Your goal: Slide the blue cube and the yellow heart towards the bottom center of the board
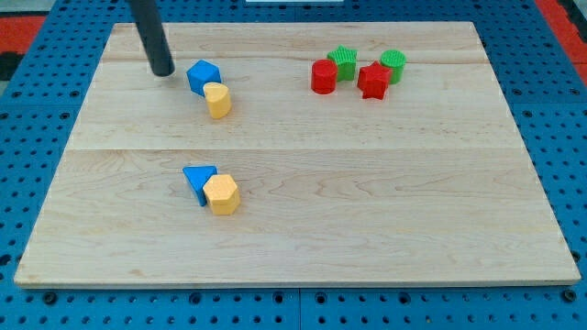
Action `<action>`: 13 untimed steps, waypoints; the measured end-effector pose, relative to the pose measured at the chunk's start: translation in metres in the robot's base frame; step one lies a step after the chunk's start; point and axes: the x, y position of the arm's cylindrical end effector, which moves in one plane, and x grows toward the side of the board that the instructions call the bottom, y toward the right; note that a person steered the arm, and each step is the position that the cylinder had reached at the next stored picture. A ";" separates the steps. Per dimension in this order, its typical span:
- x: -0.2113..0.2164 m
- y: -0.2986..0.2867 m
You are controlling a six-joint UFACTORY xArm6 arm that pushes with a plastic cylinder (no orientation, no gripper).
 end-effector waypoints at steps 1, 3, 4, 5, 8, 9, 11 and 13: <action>0.000 0.047; 0.028 0.051; 0.036 0.060; 0.046 0.062; 0.077 0.099; 0.096 0.089; 0.138 0.073; 0.165 0.072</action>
